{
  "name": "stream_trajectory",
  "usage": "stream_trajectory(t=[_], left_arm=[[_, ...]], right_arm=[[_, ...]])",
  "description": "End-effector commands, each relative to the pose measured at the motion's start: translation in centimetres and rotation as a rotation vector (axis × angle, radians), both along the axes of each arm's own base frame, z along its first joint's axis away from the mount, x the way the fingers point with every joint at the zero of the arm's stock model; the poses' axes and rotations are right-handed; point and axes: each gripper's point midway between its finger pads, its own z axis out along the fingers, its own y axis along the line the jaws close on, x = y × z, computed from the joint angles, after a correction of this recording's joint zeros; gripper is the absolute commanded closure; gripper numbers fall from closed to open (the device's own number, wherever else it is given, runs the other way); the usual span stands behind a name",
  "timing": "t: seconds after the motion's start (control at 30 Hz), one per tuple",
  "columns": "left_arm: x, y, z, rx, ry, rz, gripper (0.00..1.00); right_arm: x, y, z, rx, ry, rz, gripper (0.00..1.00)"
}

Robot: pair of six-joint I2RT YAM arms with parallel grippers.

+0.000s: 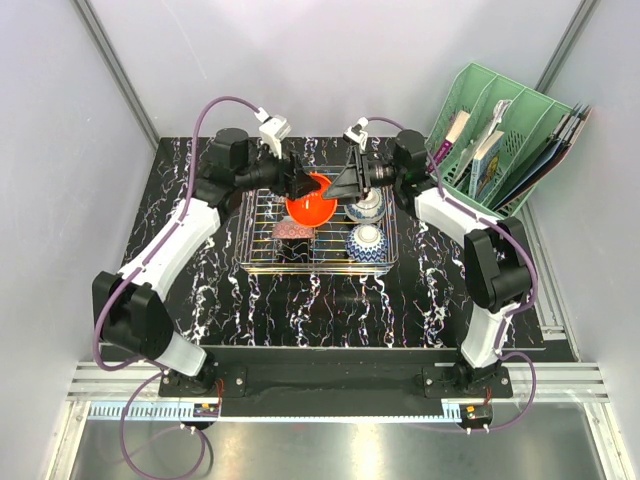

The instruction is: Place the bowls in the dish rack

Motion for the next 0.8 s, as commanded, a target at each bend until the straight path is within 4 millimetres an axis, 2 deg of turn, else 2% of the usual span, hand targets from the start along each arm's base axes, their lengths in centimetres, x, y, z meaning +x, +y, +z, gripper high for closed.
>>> stream_trajectory(t=[0.0, 0.03, 0.07, 0.1, 0.13, 0.17, 0.2, 0.23, 0.27, 0.3, 0.37, 0.4, 0.47, 0.5, 0.57, 0.6, 0.63, 0.77], left_arm=[[2.0, 2.5, 4.0, -0.012, -0.115, 0.091, 0.29], [2.2, 3.1, 4.0, -0.007, -0.115, 0.110, 0.29], [2.4, 3.8, 4.0, -0.001, -0.117, 0.129, 0.28], [3.0, 5.3, 4.1, 0.012, -0.118, 0.180, 0.28], [3.3, 6.3, 4.0, 0.028, -0.125, 0.210, 0.28], [3.4, 7.3, 3.7, 0.044, -0.114, 0.240, 0.28], [4.0, 9.5, 3.9, 0.057, -0.121, 0.308, 0.28], [4.2, 10.8, 3.6, 0.071, -0.115, 0.343, 0.28], [4.3, 12.1, 3.2, 0.086, -0.100, 0.379, 0.28], [4.4, 14.2, 3.4, 0.088, -0.102, 0.424, 0.28], [4.0, 16.4, 2.6, 0.100, -0.084, 0.464, 0.28], [3.6, 18.4, 3.0, 0.099, -0.097, 0.503, 0.27], [2.8, 20.1, 2.1, 0.107, -0.085, 0.526, 0.28], [2.1, 21.8, 2.5, 0.105, -0.096, 0.559, 0.28], [1.2, 23.2, 1.5, 0.112, -0.074, 0.584, 0.27], [0.6, 24.7, 1.6, 0.114, -0.077, 0.621, 0.27], [0.1, 25.4, 1.0, 0.123, -0.063, 0.639, 0.28], [-2.0, 28.4, 0.1, 0.113, -0.037, 0.701, 0.28]], right_arm=[[-0.7, -0.1, 2.0, -0.018, -0.116, -0.014, 0.88], [-0.4, -0.1, 2.2, -0.022, -0.189, -0.029, 0.88], [-0.4, -0.2, 1.3, -0.066, -0.139, -0.043, 0.89], [0.5, -0.1, 1.5, -0.090, -0.168, -0.091, 0.89], [0.8, -0.4, 1.0, -0.115, -0.214, -0.108, 0.89], [0.6, -0.5, 0.0, -0.168, -0.180, -0.118, 0.89], [2.3, -0.7, 0.1, -0.231, -0.236, -0.199, 0.90], [2.8, -0.8, -0.6, -0.271, -0.319, -0.211, 0.90], [2.9, -1.4, -1.7, -0.350, -0.303, -0.231, 0.91], [4.8, -1.8, -1.8, -0.439, -0.376, -0.320, 0.92], [6.1, -3.0, -3.2, -0.566, -0.476, -0.355, 0.94], [7.3, -3.6, -3.5, -0.648, -0.519, -0.424, 0.94], [8.5, -5.0, -4.1, -0.749, -0.637, -0.452, 0.93], [8.7, -5.1, -4.2, -0.776, -0.669, -0.460, 0.93], [9.0, -5.6, -4.3, -0.832, -0.763, -0.448, 0.93], [9.5, -6.4, -4.6, -0.895, -0.802, -0.475, 0.93], [9.4, -6.3, -4.4, -0.917, -0.882, -0.443, 0.92], [10.0, -7.4, -4.6, -1.021, -1.023, -0.421, 0.92]])
